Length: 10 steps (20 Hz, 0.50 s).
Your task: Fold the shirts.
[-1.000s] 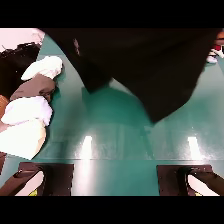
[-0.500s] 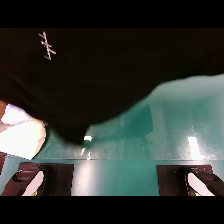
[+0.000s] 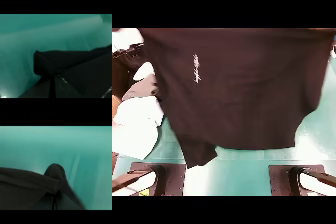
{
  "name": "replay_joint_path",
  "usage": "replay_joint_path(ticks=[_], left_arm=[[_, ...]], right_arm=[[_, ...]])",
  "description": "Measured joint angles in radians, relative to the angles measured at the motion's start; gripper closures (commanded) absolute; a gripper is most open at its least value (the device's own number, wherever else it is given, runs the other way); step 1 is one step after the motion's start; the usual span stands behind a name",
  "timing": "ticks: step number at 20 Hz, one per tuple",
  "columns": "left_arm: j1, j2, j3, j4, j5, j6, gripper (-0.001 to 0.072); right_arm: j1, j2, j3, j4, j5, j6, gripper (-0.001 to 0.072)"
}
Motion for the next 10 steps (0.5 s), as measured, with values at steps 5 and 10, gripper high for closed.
replay_joint_path(ticks=[5,10], left_arm=[[-0.045,-0.306,-0.044,0.059,0.057,-0.011,0.0420],[0.012,-0.417,-0.055,0.080,0.057,-0.079,0.0107]], right_arm=[[0.013,-0.219,-0.117,0.008,-0.108,0.000,0.0690],[0.000,-0.354,-0.085,0.091,-0.152,-0.030,0.0323]])
